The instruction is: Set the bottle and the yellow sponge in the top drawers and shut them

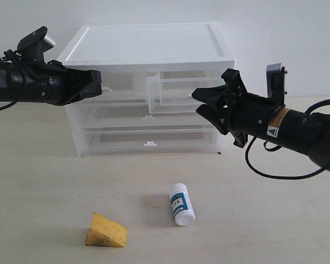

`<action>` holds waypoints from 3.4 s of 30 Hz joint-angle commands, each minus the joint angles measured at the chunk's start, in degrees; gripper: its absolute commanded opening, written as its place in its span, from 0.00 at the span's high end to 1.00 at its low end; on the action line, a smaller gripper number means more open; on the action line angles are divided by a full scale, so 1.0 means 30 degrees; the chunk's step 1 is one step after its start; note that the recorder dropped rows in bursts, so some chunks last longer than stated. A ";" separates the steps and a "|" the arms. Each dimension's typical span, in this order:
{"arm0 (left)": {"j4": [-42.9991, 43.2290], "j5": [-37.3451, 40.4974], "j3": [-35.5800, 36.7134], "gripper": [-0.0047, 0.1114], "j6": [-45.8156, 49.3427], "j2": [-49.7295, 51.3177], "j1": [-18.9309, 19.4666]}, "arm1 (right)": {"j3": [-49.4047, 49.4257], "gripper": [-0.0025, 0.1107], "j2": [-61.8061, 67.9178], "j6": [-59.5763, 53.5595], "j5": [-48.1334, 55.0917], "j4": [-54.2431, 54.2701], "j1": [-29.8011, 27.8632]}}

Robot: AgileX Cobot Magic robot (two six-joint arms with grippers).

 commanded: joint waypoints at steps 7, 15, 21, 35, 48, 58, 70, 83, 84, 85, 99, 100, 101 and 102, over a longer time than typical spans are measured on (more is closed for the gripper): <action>-0.0692 -0.0440 -0.0394 0.93 0.0131 0.0606 -0.0137 | -0.0925 0.54 0.0304 0.0853 0.0215 0.0070 -0.0101; -0.0692 -0.0440 -0.0394 0.93 0.0131 0.0606 -0.0137 | -0.1556 0.54 0.1906 0.0608 -0.1725 0.0239 -0.0101; -0.0692 -0.0440 -0.0394 0.93 0.0131 0.0606 -0.0137 | -0.1843 0.59 0.2325 0.0648 -0.2473 0.0181 -0.0101; -0.0692 -0.0439 -0.0394 0.93 0.0131 0.0606 -0.0137 | -0.1843 0.98 0.2325 0.0399 -0.2797 -0.0188 -0.0101; -0.0692 -0.0439 -0.0394 0.93 0.0131 0.0606 -0.0137 | 0.1002 0.98 0.1906 -0.1180 -0.3723 -0.1013 -0.0101; -0.0692 -0.0439 -0.0394 0.93 0.0131 0.0606 -0.0137 | 0.2160 0.98 -0.0008 -0.3113 -0.3723 -0.3659 -0.0101; -0.0692 -0.0158 -0.0394 0.93 0.0131 0.0606 -0.0137 | 0.2007 0.64 -0.0361 -0.2939 -0.3723 -0.3025 -0.0101; -0.0692 -0.0155 -0.0394 0.93 0.0059 0.0606 -0.0137 | 0.0750 0.65 -0.0361 -0.0425 -0.2788 -0.1601 -0.0101; -0.0692 -0.0155 -0.0394 0.93 0.0059 0.0606 -0.0137 | 0.0574 0.65 -0.0361 -0.0200 -0.2595 -0.1694 -0.0101; -0.0692 -0.0155 -0.0394 0.93 0.0059 0.0606 -0.0137 | 0.0377 0.64 -0.0361 0.0042 -0.2389 -0.1824 -0.0101; -0.0692 -0.0112 -0.0394 0.93 0.0018 0.0606 -0.0137 | 0.0043 0.55 -0.0290 0.0794 -0.1183 -0.1204 -0.0101; -0.0692 -0.0075 -0.0394 0.93 0.0025 0.0606 -0.0137 | 0.0043 0.55 -0.0290 0.0745 -0.1086 -0.1115 -0.0101; -0.0692 0.0059 -0.0394 0.93 0.0025 0.0606 -0.0137 | 0.0043 0.55 -0.0290 0.0640 -0.0996 -0.1078 -0.0101; -0.0692 0.0178 -0.0394 0.93 0.0025 0.0606 -0.0137 | 0.0043 0.55 -0.0290 0.0569 -0.0885 -0.1023 -0.0101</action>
